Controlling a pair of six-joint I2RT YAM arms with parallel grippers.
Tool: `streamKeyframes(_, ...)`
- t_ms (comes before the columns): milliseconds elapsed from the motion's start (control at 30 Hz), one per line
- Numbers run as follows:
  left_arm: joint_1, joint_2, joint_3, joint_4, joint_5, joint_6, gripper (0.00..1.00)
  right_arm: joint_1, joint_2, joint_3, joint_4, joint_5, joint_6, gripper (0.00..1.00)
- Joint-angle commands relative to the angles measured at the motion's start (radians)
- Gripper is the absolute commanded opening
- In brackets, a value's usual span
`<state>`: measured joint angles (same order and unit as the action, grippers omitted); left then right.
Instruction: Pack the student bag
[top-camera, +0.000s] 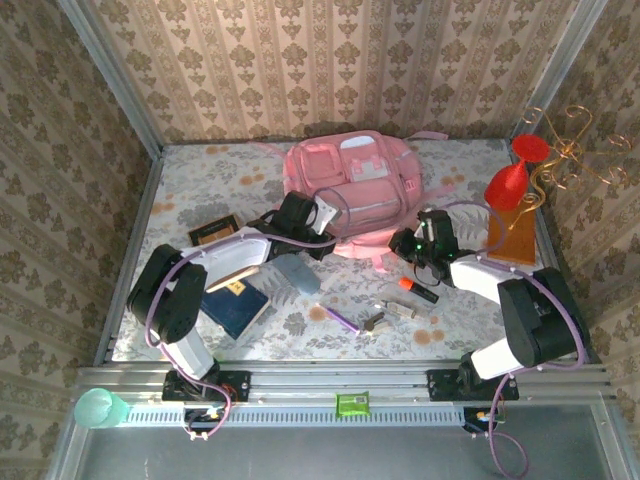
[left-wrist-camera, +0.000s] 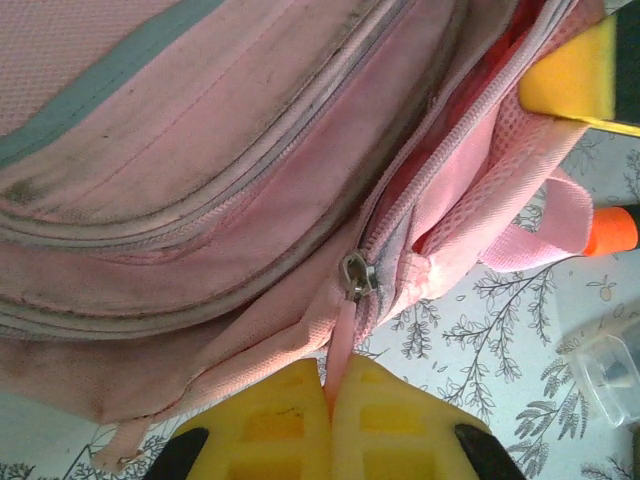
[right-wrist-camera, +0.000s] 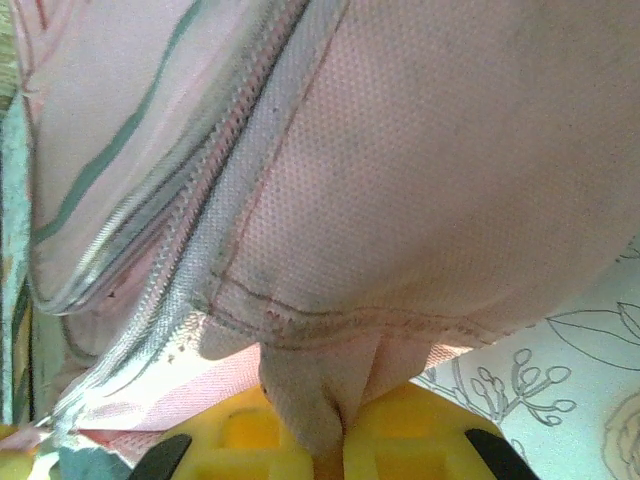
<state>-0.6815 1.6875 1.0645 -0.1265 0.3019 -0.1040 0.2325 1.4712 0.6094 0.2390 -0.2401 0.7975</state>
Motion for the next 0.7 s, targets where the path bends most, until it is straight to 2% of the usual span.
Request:
streamKeyframes(0, 0.058, -0.004, -0.027, -0.084, -0.149, 0.015, 0.0, -0.042, -0.026, -0.026, 0.016, 0.161, 0.014, 0.0)
streamKeyframes(133, 0.026, -0.011, -0.031, -0.001, 0.031, -0.012, 0.0, -0.022, 0.013, -0.01, 0.025, 0.139, 0.007, 0.0)
streamKeyframes(200, 0.009, -0.001, -0.021, 0.022, 0.083, -0.025, 0.0, -0.022, 0.037, 0.011, -0.011, 0.143, -0.014, 0.15)
streamKeyframes(233, 0.001, 0.008, -0.015, 0.024, 0.083, -0.029, 0.0, -0.021, 0.051, 0.037, -0.052, 0.147, -0.038, 0.25)
streamKeyframes(333, -0.019, 0.033, -0.004, 0.001, 0.04, -0.018, 0.0, -0.024, 0.064, 0.113, -0.228, 0.211, -0.128, 0.44)
streamKeyframes(467, -0.036, 0.044, -0.023, 0.0, 0.0, -0.022, 0.0, -0.038, -0.017, 0.119, -0.325, 0.273, -0.18, 0.57)
streamKeyframes(533, -0.046, 0.046, -0.036, 0.013, -0.013, -0.03, 0.0, -0.032, -0.071, 0.111, -0.332, 0.251, -0.168, 0.63)
streamKeyframes(667, -0.062, 0.059, -0.05, 0.043, -0.013, -0.047, 0.0, 0.032, -0.119, 0.125, -0.31, 0.202, -0.089, 0.69)
